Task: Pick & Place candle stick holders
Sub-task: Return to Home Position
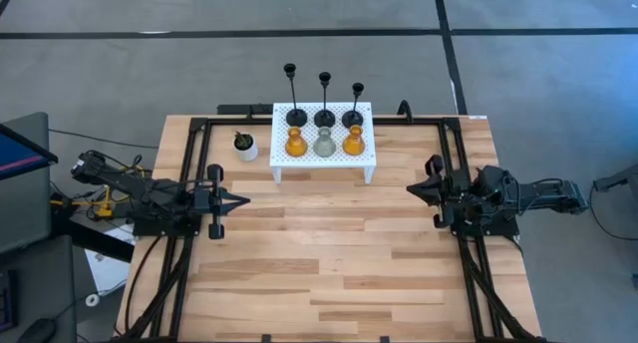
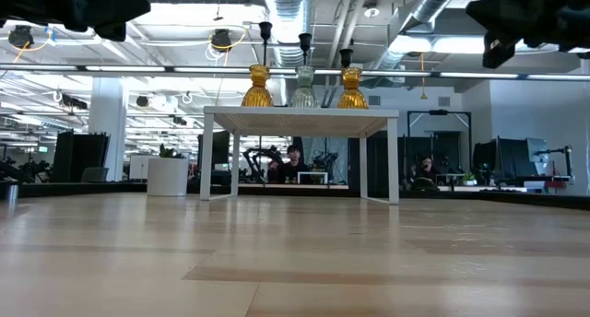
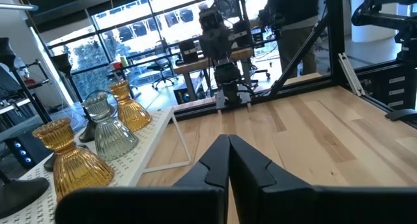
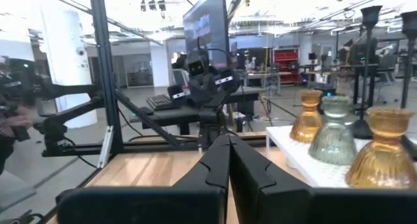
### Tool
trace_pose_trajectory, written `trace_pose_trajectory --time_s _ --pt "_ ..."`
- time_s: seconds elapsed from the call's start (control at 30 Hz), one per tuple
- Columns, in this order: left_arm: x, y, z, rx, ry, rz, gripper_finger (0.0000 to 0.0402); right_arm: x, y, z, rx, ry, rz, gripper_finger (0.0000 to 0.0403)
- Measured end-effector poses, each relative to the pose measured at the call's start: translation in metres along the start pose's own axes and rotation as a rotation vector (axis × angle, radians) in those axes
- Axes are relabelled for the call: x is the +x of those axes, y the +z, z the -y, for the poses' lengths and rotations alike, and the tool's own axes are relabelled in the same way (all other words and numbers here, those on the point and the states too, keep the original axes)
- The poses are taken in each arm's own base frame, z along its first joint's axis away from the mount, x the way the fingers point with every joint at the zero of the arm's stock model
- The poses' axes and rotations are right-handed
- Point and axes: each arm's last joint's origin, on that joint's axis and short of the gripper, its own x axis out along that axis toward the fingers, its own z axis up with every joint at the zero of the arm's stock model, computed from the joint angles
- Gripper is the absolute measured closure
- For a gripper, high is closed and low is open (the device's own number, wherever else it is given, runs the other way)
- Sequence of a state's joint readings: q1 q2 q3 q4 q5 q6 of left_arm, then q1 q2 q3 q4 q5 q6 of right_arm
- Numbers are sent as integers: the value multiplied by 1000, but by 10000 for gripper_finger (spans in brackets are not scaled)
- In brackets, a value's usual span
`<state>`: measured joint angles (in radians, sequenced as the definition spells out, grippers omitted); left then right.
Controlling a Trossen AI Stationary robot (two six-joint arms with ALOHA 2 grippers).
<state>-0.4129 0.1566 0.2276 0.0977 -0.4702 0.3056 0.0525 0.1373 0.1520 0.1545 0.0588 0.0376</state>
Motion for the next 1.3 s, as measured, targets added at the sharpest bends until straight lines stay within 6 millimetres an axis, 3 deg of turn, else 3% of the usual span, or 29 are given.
trace_pose_trajectory --time_s 0.43,0.73,1.3 --pt "0 1 0 -4 2 7 395 -3 -36 1 11 23 -14 403" --pt "0 1 0 -4 2 7 394 -8 -35 0 -37 78 18 403" --pt "0 1 0 -11 2 7 394 -10 -51 0 39 79 -156 403"
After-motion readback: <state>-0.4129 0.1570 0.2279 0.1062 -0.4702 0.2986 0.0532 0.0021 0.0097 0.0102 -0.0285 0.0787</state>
